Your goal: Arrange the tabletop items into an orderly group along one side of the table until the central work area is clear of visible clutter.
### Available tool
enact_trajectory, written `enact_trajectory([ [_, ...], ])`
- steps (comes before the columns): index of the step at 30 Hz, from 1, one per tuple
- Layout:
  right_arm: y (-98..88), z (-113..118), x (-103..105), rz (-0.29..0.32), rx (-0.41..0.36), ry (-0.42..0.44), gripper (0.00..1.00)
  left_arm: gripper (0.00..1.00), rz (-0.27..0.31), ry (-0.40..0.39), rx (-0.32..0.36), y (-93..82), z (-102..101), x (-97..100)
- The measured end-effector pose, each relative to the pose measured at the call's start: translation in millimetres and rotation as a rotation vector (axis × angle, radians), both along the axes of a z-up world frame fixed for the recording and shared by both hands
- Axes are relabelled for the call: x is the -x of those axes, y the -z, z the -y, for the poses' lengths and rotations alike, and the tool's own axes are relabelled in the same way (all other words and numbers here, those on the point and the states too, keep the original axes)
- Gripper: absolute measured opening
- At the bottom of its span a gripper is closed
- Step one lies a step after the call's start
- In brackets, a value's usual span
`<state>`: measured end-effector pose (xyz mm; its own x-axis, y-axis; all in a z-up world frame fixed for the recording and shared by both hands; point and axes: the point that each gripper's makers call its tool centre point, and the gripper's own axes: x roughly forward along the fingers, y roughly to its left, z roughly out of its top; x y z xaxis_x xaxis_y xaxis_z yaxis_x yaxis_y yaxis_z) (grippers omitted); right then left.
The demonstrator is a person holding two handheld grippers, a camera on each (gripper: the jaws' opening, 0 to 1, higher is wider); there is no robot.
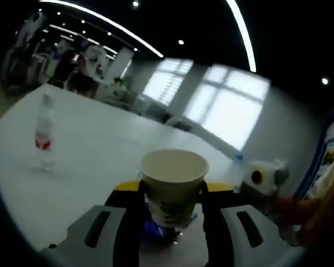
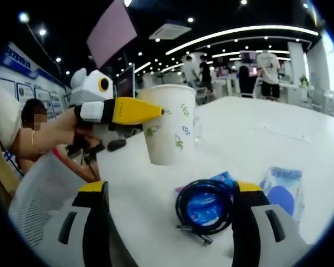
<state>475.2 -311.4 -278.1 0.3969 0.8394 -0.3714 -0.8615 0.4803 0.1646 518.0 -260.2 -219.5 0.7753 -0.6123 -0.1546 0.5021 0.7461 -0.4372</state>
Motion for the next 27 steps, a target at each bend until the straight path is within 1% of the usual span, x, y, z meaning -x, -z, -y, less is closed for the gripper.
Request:
enact_trajectory([
  [3,-1.1,1,-2,-0.004,-0.007,0.014,0.97,0.38,0.023,-0.043,-0.064,1.1,-10,-8.2],
  [5,-1.3,1,-3,-0.007,-0.011,0.013,0.99,0.38,0.032,-0.057,-0.078,0.4,-14,-11.8],
  [8,-0.1,2,-2,-0.019,-0.011,0.015,0.99,0.38,0.047,-0.097,-0.090,-0.1,-23,-20.7],
  [12,-0.2,2,-2,-0.026,-0.015,0.016,0.99,0.38,0.058,-0.128,-0.136,4.0,-31,-31.0],
  [14,0.4,2,-2,-0.029,-0.013,0.014,0.99,0.38,0.095,-0.161,-0.146,0.6,-37,-38.2],
  [17,0.1,4,-3,-0.030,-0.013,0.021,0.99,0.38,0.113,-0.190,-0.171,0.1,-41,-47.6],
  [18,0.0,4,-4,-0.031,-0.014,0.027,0.99,0.38,0.111,-0.194,-0.171,0.0,-41,-48.9],
  [20,-0.2,7,-7,-0.035,-0.014,0.038,0.99,0.38,0.125,-0.205,-0.206,-1.0,-45,-56.6],
  [24,-3.0,9,-9,-0.044,-0.031,0.052,0.99,0.38,0.125,-0.220,-0.217,-0.9,-49,-69.7],
  [27,-4.4,9,-9,-0.046,-0.038,0.053,0.99,0.38,0.134,-0.245,-0.248,2.1,-53,-82.6],
])
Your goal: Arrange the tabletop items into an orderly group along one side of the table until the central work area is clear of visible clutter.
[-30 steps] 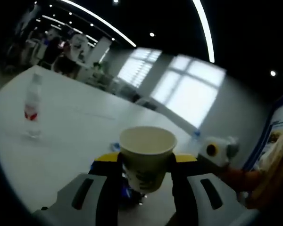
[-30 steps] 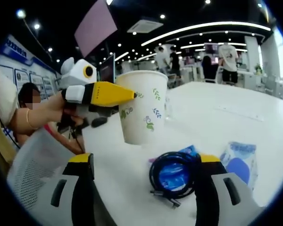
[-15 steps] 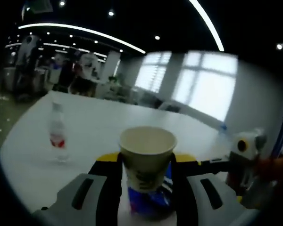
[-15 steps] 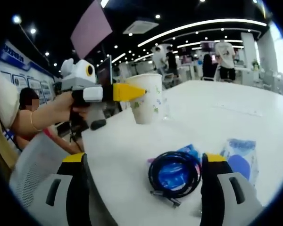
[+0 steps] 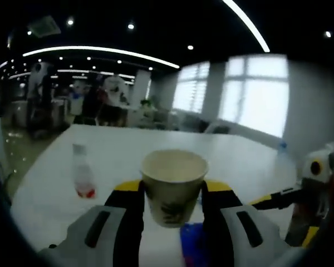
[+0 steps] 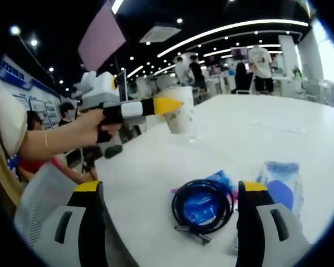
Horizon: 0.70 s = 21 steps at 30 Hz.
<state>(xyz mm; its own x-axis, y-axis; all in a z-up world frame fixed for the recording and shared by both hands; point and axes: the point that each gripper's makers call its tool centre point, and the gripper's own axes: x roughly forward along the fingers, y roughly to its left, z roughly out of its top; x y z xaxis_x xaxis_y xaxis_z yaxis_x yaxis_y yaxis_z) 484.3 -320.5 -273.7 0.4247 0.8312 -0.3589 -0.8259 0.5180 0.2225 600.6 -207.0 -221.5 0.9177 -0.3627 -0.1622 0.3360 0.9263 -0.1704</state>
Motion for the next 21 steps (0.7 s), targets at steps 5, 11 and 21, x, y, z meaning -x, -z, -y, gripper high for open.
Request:
enact_trajectory([
  [5,0.6,3,-2,-0.004,0.003,0.011,0.99,0.38,-0.009,-0.045,-0.014,7.1,-7,-16.7],
  [11,3.1,5,-4,-0.010,0.012,0.022,0.98,0.38,-0.010,-0.077,-0.043,15.5,-16,-32.9],
  [21,9.7,7,-4,-0.025,0.035,0.017,0.97,0.38,-0.022,-0.150,-0.042,38.6,-33,-57.8],
])
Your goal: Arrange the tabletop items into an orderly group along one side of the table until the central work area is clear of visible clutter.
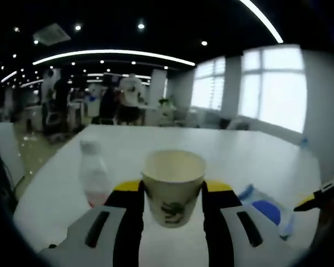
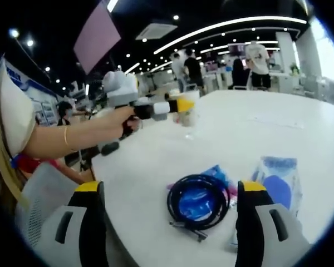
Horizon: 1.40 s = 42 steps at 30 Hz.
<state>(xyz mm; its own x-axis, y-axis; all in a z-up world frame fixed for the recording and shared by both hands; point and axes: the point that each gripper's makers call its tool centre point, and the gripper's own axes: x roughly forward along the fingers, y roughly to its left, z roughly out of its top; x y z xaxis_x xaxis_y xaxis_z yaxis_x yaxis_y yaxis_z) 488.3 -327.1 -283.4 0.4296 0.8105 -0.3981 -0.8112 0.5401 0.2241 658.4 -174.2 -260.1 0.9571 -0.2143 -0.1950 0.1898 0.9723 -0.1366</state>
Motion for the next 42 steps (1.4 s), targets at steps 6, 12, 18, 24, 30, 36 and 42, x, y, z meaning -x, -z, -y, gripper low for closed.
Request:
enact_trajectory([
  [6,4.8,2,-1,-0.011,0.015,0.001,0.97,0.38,-0.009,-0.032,-0.019,18.0,-3,-11.6],
  [12,8.8,5,-2,-0.026,0.024,0.006,0.97,0.38,-0.012,-0.042,-0.050,32.9,-1,-21.3],
  [18,14.6,7,-1,-0.043,0.041,0.005,0.96,0.38,0.011,-0.074,-0.022,40.9,-3,-30.5],
  [24,18.5,10,-2,-0.050,0.055,0.011,0.96,0.38,-0.015,-0.093,-0.056,58.3,-4,-36.5],
  [30,19.4,12,-3,-0.059,0.051,0.020,0.95,0.38,0.003,-0.094,-0.078,67.0,-3,-42.1],
  [36,20.5,15,-5,-0.062,0.054,0.032,0.95,0.38,-0.010,-0.103,-0.073,79.2,-2,-44.4],
  [42,21.3,16,-5,-0.068,0.054,0.035,0.94,0.39,-0.001,-0.102,-0.053,80.5,-1,-43.5],
])
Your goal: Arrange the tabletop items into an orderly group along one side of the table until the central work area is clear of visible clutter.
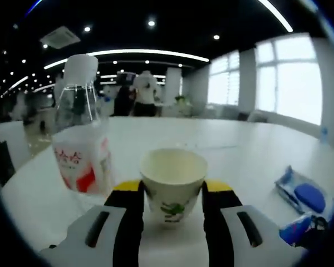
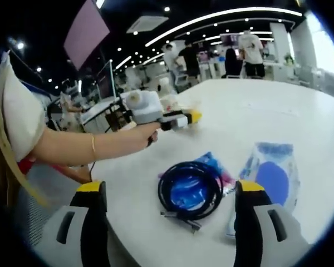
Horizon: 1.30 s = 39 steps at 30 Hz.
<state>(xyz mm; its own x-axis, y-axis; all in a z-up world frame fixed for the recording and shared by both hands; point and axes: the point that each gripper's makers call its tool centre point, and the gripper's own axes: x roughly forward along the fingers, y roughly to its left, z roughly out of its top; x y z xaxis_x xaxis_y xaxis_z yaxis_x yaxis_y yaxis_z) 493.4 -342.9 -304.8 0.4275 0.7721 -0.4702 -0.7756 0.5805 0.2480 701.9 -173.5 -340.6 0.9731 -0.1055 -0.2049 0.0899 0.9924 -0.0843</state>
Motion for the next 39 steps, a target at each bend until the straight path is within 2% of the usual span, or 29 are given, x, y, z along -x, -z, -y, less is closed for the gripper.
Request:
enact_trajectory([
  [5,1.3,-2,2,-0.007,0.002,-0.006,0.94,0.40,-0.009,0.003,-0.002,0.5,-2,-1.9],
  [7,1.7,-2,3,-0.010,0.003,-0.012,0.94,0.40,-0.041,-0.004,0.055,3.9,-2,-1.1],
  [11,1.5,-3,3,-0.013,-0.001,-0.011,0.94,0.51,-0.039,-0.002,0.045,3.4,-1,0.7],
  [17,-0.2,-3,2,-0.007,-0.004,-0.005,0.94,0.59,-0.056,0.023,0.052,0.1,4,7.4],
  [24,-11.5,1,-8,0.025,-0.039,0.051,0.96,0.69,-0.106,0.098,0.061,1.4,12,18.1],
  [28,-14.9,3,-11,0.036,-0.049,0.071,0.99,0.77,-0.132,0.118,0.036,1.8,11,27.7],
  [31,-16.6,5,-14,0.043,-0.051,0.089,0.99,0.83,-0.151,0.163,0.026,2.6,18,34.2],
  [39,-18.5,15,-22,0.047,-0.051,0.137,1.00,0.99,-0.172,0.205,0.025,0.1,26,44.3],
])
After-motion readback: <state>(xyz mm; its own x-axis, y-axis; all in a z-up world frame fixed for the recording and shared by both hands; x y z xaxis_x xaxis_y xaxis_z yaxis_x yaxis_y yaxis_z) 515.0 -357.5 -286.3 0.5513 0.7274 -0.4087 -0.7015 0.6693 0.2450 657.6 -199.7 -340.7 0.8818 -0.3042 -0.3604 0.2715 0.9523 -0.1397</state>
